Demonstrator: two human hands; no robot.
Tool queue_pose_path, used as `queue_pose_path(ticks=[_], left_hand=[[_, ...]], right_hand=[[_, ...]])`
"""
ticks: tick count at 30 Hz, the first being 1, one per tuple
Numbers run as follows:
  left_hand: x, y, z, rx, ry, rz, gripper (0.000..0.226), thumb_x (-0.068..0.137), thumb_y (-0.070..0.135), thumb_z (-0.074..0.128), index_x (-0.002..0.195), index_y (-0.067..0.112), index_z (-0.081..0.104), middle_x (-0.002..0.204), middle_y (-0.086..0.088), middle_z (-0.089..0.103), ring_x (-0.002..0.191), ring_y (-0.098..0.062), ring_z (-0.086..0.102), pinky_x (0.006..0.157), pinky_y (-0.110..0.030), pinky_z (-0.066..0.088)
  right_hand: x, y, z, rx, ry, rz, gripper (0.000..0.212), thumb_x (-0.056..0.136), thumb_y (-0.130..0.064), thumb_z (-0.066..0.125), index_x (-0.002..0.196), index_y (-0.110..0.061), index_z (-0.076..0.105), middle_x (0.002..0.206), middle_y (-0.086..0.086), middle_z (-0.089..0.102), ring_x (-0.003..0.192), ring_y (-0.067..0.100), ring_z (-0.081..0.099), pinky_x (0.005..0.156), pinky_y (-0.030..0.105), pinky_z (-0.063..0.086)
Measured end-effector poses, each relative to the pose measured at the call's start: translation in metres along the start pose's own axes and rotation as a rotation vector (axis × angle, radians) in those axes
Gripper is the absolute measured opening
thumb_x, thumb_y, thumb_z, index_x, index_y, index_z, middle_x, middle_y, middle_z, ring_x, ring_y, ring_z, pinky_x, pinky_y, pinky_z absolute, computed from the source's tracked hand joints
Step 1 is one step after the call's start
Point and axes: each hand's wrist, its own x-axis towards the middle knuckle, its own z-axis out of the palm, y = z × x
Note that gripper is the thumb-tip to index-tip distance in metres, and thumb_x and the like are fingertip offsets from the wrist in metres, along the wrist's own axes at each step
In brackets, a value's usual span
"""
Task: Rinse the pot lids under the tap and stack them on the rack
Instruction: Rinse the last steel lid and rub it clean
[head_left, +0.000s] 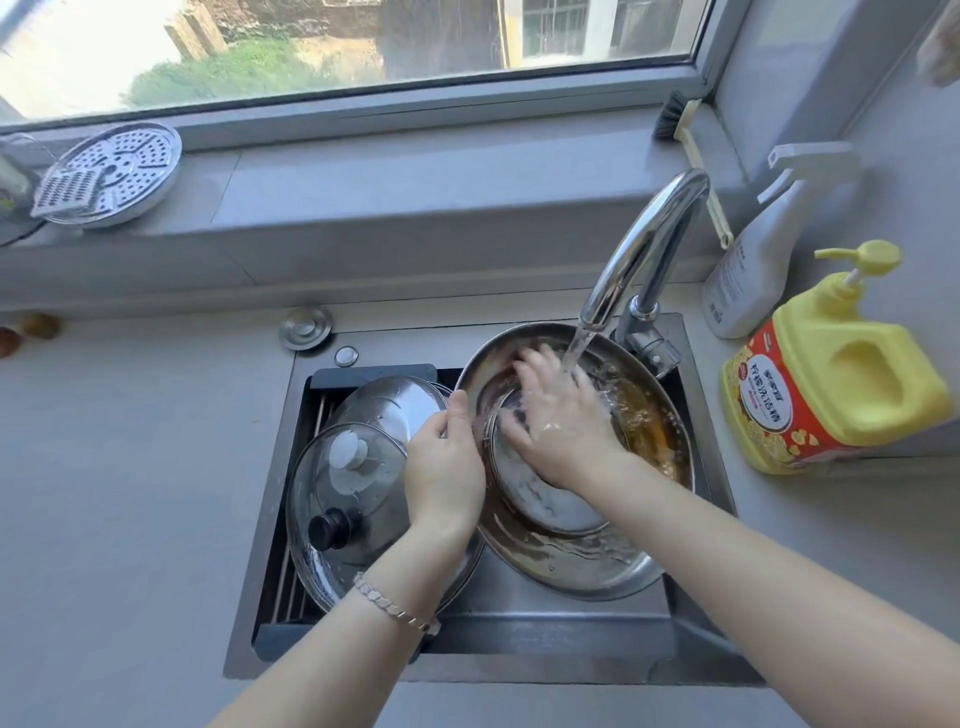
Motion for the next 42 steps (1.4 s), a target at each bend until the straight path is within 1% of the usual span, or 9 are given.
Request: queue_pose_path(ticks=[5,13,18,22,27,34,37,40,42], left_hand=[[0.006,0.002,-0.001,-0.072,0.038,-0.054,0.051,0.098,0.040,0.038,0.052,0.016,0.034,0.051,0.002,0.038,0.052,-0.016,0.036,0.055,-0.033,0.030],[-0.002,-0.001,0.002,-0.004,-0.028,-0.022,0.052,0.097,0.041,0.038,0.053,0.015,0.031,0.052,0.002,0.035,0.050,-0.014,0.032,0.046,-0.022,0.026],[-0.003,-0.004,0.005,-0.042,-0.045,-0.055,0.052,0.097,0.040,0.040,0.055,0.010,0.048,0.053,0.002,0.046,0.053,-0.014,0.040,0.055,-0.029,0.035],[-0.007,-0.002,0.002,0.001,-0.041,-0.046,0.053,0.097,0.042,0.038,0.052,0.015,0.028,0.048,0.004,0.030,0.050,-0.016,0.029,0.050,-0.031,0.024],[-0.008,-0.007,-0.003,-0.014,0.018,-0.052,0.055,0.095,0.045,0.040,0.052,0.017,0.022,0.049,0.004,0.025,0.051,-0.017,0.025,0.052,-0.032,0.022],[-0.015,-0.016,0.004,-0.109,0.131,-0.120,0.054,0.095,0.043,0.041,0.053,0.017,0.022,0.051,0.003,0.024,0.052,-0.017,0.024,0.052,-0.033,0.022],[-0.008,-0.009,0.002,-0.119,0.153,-0.084,0.052,0.096,0.043,0.040,0.054,0.016,0.027,0.052,0.002,0.027,0.051,-0.017,0.026,0.051,-0.032,0.025],[-0.004,0.001,-0.002,-0.021,0.100,0.079,0.042,0.097,0.039,0.041,0.068,0.009,0.049,0.056,0.001,0.042,0.055,-0.019,0.039,0.055,-0.033,0.032],[-0.001,0.010,-0.005,0.125,0.063,0.222,0.024,0.096,0.028,0.044,0.083,0.013,0.057,0.067,0.002,0.056,0.067,-0.021,0.050,0.058,-0.032,0.036]], right_hand=[[-0.019,-0.011,0.020,0.108,0.164,-0.361,0.038,0.081,-0.029,0.048,0.103,-0.003,0.065,0.108,0.015,0.063,0.100,0.035,0.059,0.095,0.045,0.046],[-0.001,0.008,0.005,0.035,0.278,-0.185,0.038,0.083,-0.044,0.041,0.087,-0.016,0.066,0.095,0.004,0.064,0.093,0.027,0.050,0.081,0.045,0.047],[-0.005,0.003,0.018,-0.011,0.306,-0.472,0.031,0.085,-0.032,0.045,0.075,-0.012,0.066,0.081,0.003,0.064,0.077,0.027,0.059,0.071,0.035,0.047],[0.009,0.025,0.003,0.016,0.243,-0.065,0.041,0.089,-0.046,0.037,0.088,-0.013,0.061,0.091,0.003,0.059,0.090,0.026,0.055,0.077,0.037,0.040],[0.000,0.044,0.006,0.308,0.148,0.355,0.027,0.093,-0.028,0.047,0.106,-0.007,0.056,0.112,0.012,0.053,0.109,0.029,0.046,0.093,0.037,0.039],[-0.027,0.030,0.016,0.493,-0.033,0.864,0.056,0.088,-0.030,0.052,0.132,0.000,0.037,0.133,0.023,0.041,0.120,0.038,0.044,0.093,0.039,0.042],[-0.040,0.022,0.025,0.605,-0.135,0.851,0.049,0.087,-0.028,0.053,0.124,0.000,0.036,0.122,0.020,0.048,0.104,0.032,0.054,0.075,0.032,0.043],[-0.045,0.019,0.030,0.898,-0.221,0.842,0.014,0.083,-0.021,0.052,0.088,-0.012,0.044,0.070,0.007,0.052,0.058,0.021,0.050,0.056,0.030,0.035],[-0.049,0.020,0.027,0.900,-0.254,0.814,0.017,0.083,-0.020,0.051,0.077,-0.005,0.056,0.062,0.005,0.052,0.056,0.021,0.050,0.058,0.033,0.041]])
